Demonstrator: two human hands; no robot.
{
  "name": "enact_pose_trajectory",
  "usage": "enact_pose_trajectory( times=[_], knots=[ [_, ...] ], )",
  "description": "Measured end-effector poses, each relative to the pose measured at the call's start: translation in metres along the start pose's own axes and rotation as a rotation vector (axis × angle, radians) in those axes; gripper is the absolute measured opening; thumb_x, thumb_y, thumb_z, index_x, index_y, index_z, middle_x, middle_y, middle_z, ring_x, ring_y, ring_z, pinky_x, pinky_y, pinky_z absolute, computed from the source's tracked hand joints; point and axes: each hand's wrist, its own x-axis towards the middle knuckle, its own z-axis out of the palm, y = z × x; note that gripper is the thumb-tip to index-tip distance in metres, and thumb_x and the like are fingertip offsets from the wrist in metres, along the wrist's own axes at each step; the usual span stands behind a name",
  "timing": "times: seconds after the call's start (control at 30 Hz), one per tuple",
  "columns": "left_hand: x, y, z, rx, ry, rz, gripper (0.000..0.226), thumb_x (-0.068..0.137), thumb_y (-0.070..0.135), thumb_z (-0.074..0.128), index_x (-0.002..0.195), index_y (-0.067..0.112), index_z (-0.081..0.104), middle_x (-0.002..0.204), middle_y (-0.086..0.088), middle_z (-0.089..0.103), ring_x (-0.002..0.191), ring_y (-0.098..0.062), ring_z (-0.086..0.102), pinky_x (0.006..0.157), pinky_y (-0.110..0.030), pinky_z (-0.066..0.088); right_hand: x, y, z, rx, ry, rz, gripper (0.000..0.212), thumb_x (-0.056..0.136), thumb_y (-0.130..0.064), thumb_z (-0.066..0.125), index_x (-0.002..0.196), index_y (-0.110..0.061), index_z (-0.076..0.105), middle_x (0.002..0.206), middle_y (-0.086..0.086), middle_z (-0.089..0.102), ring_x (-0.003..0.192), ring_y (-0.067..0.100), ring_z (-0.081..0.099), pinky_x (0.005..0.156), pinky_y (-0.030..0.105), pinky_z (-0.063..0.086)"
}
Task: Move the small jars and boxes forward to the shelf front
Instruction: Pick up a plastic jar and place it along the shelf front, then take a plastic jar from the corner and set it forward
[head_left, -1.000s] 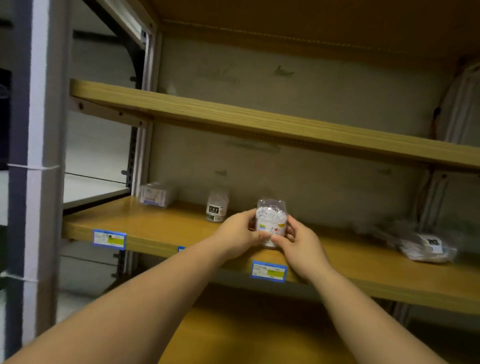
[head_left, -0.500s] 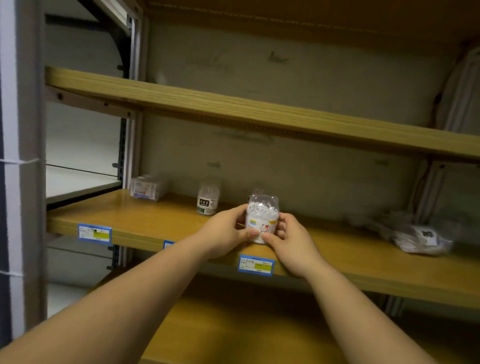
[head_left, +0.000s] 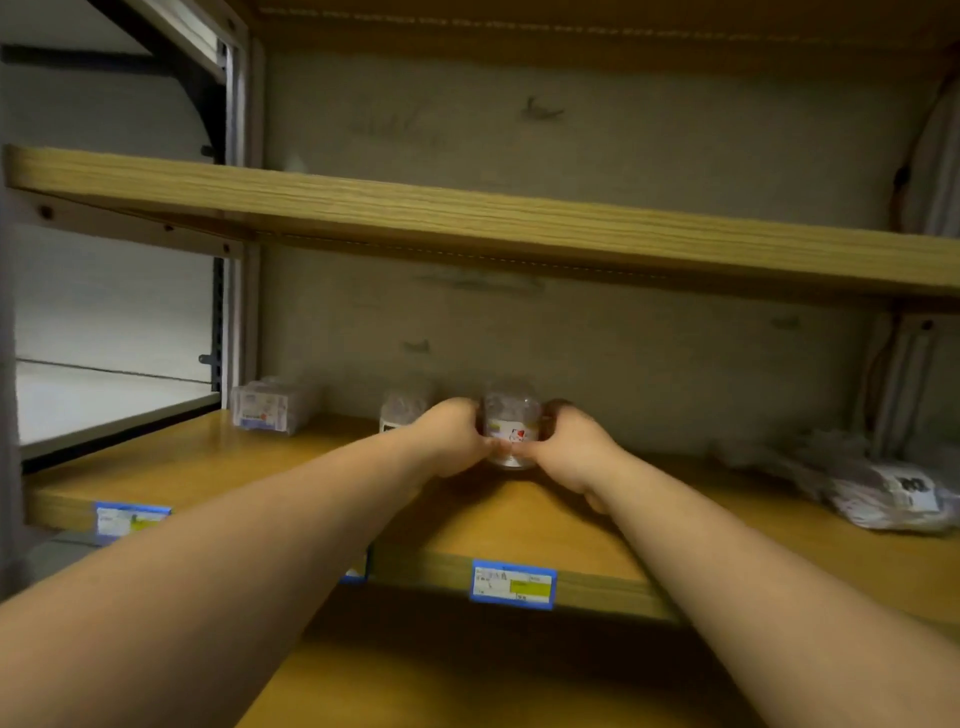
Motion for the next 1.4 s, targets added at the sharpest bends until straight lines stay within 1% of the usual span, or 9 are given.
enact_pose_trajectory(
  times=[0.1, 0.23, 0.43, 0.63, 0.8, 0.93, 1.07, 1.2, 1.4],
  knots=[
    [0.019, -0.012, 0.010, 0.043, -0.016, 0.078, 0.045, 0.091, 0.033, 0.069, 0.132, 0.018, 0.058, 0.126, -0.004, 0.066, 0.112, -0.023, 0.063, 0.100, -0.036, 0.049, 0.011, 0.008, 0.007, -0.018, 0.019, 0.003, 0.063, 0.074, -0.042, 0.084, 0.126, -0.021, 0.056, 0.116, 0.000, 0.067, 0.103, 0.021, 0.064, 0.084, 0.030, 0.049],
    [0.030, -0.034, 0.032, 0.143, -0.005, 0.140, 0.046, 0.094, 0.034, 0.063, 0.134, 0.012, 0.053, 0.131, -0.011, 0.063, 0.118, -0.029, 0.059, 0.096, -0.030, 0.045, 0.021, 0.030, 0.023, -0.039, 0.077, -0.010, 0.050, 0.085, -0.024, 0.077, 0.130, -0.018, 0.055, 0.125, 0.004, 0.068, 0.112, 0.023, 0.064, 0.096, 0.035, 0.050],
    [0.042, -0.039, 0.032, 0.096, -0.032, 0.140, 0.049, 0.094, 0.036, 0.063, 0.137, 0.016, 0.052, 0.133, -0.008, 0.062, 0.120, -0.026, 0.059, 0.099, -0.032, 0.047, 0.031, 0.035, 0.025, -0.115, 0.097, -0.023, 0.053, 0.086, -0.025, 0.075, 0.133, -0.019, 0.051, 0.127, 0.003, 0.067, 0.116, 0.024, 0.063, 0.097, 0.034, 0.049],
    [0.036, -0.037, 0.031, 0.061, -0.024, 0.102, 0.051, 0.091, 0.040, 0.067, 0.132, 0.012, 0.057, 0.128, -0.010, 0.064, 0.117, -0.028, 0.060, 0.097, -0.034, 0.049, 0.031, 0.036, 0.026, -0.101, 0.088, 0.036, 0.077, 0.085, -0.029, 0.076, 0.149, -0.016, 0.036, 0.132, 0.003, 0.065, 0.121, 0.022, 0.061, 0.106, 0.038, 0.045],
    [0.022, -0.021, 0.027, 0.057, 0.218, 0.098, 0.054, 0.090, 0.038, 0.065, 0.135, 0.010, 0.052, 0.132, -0.015, 0.055, 0.122, -0.033, 0.054, 0.103, -0.038, 0.045, 0.015, 0.025, 0.019, -0.044, 0.175, 0.070, 0.073, 0.089, -0.026, 0.073, 0.150, -0.014, 0.034, 0.136, 0.007, 0.061, 0.126, 0.026, 0.057, 0.102, 0.030, 0.043],
    [-0.004, 0.004, 0.014, 0.096, 0.456, 0.274, 0.051, 0.091, 0.037, 0.063, 0.137, 0.020, 0.048, 0.137, -0.009, 0.040, 0.129, -0.030, 0.044, 0.105, -0.039, 0.040, -0.001, 0.019, -0.001, 0.141, 0.219, 0.124, 0.050, 0.092, -0.022, 0.068, 0.139, -0.017, 0.050, 0.131, 0.003, 0.062, 0.123, 0.025, 0.057, 0.091, 0.027, 0.042],
    [-0.010, 0.048, 0.024, 0.161, 0.253, 0.387, 0.038, 0.092, 0.038, 0.062, 0.126, 0.021, 0.059, 0.118, -0.001, 0.057, 0.108, -0.020, 0.058, 0.091, -0.032, 0.049, -0.024, 0.034, -0.049, 0.136, 0.225, 0.084, 0.052, 0.093, -0.026, 0.067, 0.141, -0.018, 0.050, 0.135, 0.002, 0.060, 0.126, 0.022, 0.055, 0.105, 0.032, 0.043],
    [-0.017, 0.124, 0.075, -0.173, 0.085, 0.216, 0.035, 0.093, 0.033, 0.065, 0.124, 0.017, 0.063, 0.113, 0.000, 0.067, 0.104, -0.019, 0.064, 0.096, -0.038, 0.053, -0.056, 0.088, -0.113, 0.075, 0.241, 0.104, 0.043, 0.095, -0.022, 0.063, 0.136, -0.015, 0.056, 0.126, 0.000, 0.065, 0.118, 0.018, 0.060, 0.104, 0.032, 0.045],
    [-0.021, 0.247, 0.197, -0.561, 0.069, 0.008, 0.036, 0.094, 0.020, 0.057, 0.130, 0.018, 0.059, 0.120, -0.001, 0.065, 0.108, -0.020, 0.062, 0.101, -0.039, 0.051, -0.077, 0.169, -0.190, 0.190, 0.231, 0.174, 0.035, 0.093, -0.020, 0.049, 0.123, -0.022, 0.067, 0.114, 0.002, 0.070, 0.105, 0.024, 0.065, 0.095, 0.041, 0.053]
  ],
)
